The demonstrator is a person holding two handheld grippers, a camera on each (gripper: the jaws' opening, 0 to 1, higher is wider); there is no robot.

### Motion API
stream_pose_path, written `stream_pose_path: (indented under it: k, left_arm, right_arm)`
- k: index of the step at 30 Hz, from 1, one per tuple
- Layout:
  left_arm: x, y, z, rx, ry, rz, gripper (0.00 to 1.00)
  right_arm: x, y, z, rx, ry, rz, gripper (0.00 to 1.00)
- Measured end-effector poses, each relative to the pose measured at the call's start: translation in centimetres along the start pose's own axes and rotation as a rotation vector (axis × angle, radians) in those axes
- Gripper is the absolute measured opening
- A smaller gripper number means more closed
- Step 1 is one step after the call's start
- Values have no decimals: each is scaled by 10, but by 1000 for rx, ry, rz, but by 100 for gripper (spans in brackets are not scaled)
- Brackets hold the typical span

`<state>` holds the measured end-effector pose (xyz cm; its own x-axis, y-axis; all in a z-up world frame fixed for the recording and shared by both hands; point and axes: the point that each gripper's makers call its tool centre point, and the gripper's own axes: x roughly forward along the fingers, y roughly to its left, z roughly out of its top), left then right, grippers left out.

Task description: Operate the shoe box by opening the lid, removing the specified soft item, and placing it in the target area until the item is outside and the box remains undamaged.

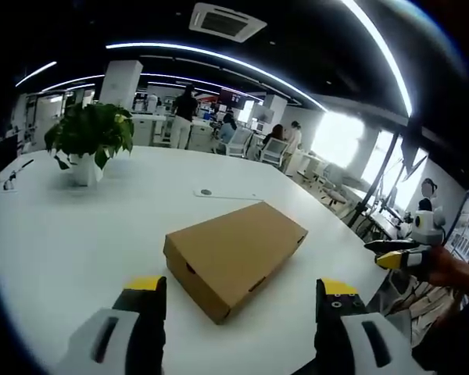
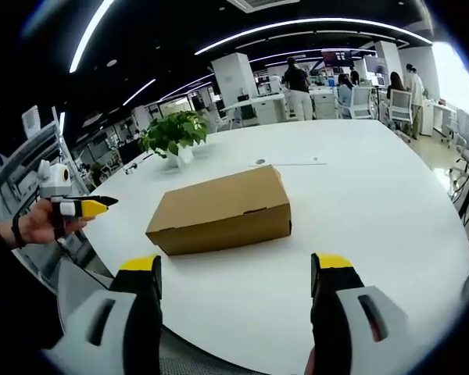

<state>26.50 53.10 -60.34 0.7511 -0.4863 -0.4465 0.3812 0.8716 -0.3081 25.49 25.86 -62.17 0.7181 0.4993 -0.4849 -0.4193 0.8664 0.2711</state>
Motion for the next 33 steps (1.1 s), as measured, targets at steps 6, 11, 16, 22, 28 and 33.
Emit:
stream_pose_path:
  k: [6, 11, 16, 22, 28, 33]
  left_arm:
    - [1, -3, 0, 6, 3, -8, 80]
    - [2, -1, -1, 6, 7, -7, 80]
    - [2, 0, -1, 6, 8, -6, 80]
    - [3, 1, 0, 2, 7, -4, 79]
    - [3, 0, -2, -1, 6, -4, 79]
    - [3, 2, -5, -7, 8, -2, 79]
  right_arm:
    - [-2, -2, -2, 8, -3, -8, 74]
    - [-3, -3, -5, 14, -2, -12, 74]
    - [-4, -4, -6, 18, -1, -15, 74]
    - [-3, -5, -5, 18, -3, -15, 73]
    - [-2, -5, -5, 15, 3, -13, 73]
    - [-1, -5, -6, 12, 7, -10, 73]
